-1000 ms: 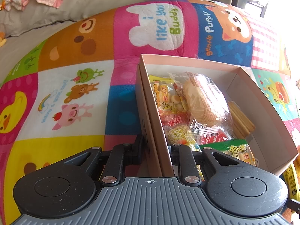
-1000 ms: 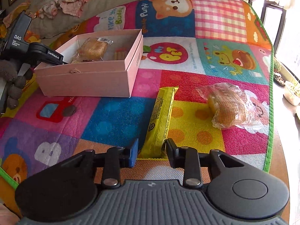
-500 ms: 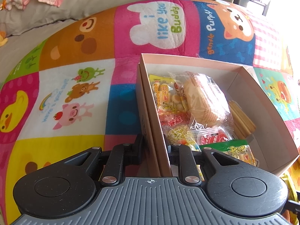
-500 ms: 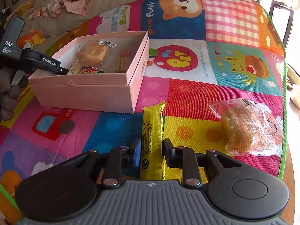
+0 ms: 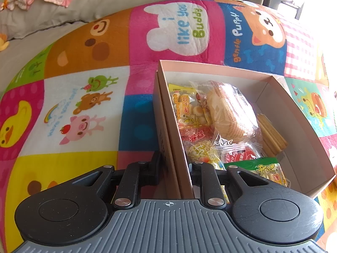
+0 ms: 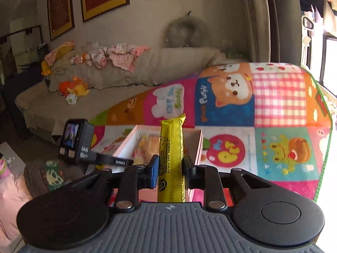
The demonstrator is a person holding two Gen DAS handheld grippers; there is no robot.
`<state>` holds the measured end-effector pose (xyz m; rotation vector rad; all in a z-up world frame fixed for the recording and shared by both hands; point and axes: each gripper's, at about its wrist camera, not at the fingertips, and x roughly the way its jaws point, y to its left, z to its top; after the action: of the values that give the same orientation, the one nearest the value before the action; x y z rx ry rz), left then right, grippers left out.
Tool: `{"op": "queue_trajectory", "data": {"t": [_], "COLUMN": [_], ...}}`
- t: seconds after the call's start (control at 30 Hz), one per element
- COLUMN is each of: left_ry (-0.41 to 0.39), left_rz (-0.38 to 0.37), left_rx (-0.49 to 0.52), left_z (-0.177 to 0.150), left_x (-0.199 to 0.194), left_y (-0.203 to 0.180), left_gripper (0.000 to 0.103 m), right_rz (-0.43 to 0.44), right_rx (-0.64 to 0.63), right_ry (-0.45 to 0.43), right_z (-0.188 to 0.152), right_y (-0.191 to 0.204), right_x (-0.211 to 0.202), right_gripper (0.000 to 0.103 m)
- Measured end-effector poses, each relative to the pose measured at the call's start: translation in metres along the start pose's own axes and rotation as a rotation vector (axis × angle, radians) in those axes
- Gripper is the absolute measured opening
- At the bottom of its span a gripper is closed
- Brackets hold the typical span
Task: Organize objects
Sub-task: 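Carry the yellow bar into the pink box and open the right tool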
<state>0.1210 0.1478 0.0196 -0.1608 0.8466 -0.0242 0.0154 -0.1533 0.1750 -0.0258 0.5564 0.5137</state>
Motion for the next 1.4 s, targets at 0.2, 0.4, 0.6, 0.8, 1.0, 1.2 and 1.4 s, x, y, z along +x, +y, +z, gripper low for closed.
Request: {"op": "queue_trajectory", "data": {"t": [0.2,0.4,0.6,0.8,1.0,1.2,1.4], "left_ry": [-0.004,-0.007,-0.011,-0.011,-0.013,-0.015,-0.018], "left_rz": [-0.011,-0.012,-0.011,-0.01,-0.007,-0.007,-0.01], "left_rx": [-0.002,0.001,0.002,0.003,0.005,0.009,0.009], "left_z": [-0.001,-0.002,-0.003,-0.002,-0.003,-0.003,-0.004], "left_x": [0.0,-0.001,-0.001,-0.001,-0.001,-0.002,-0.002], "left_y": [0.002,0.002,0.002,0.001,0.001,0.0,0.001], "left_gripper": [0.021,0.021,0.022,0.022,0.022,0.022,0.022], "right_rz": [0.037,-0.022,-0.062,-0.036,-0.045,-0.169,-0.412], "right_rx": [0.035,0.077,0.027,0.042,0.029,0.018,-0.003], "right_ry": [0.019,0.174,0.252,0.244,0.152,0.062,0.064], "right_z": [0.034,0.004,-0.029,-0.035,-0.036,-0.06,-0.098], "right_y": [0.007,0.009,0.021,0.018,0.012,-0.008,-0.039], "right_x": [0.072,0.169,0.203,0.187,0.136,0.073,0.033], "right_gripper": [0.024,0.024,0.026,0.047,0.064,0.085,0.098]}}
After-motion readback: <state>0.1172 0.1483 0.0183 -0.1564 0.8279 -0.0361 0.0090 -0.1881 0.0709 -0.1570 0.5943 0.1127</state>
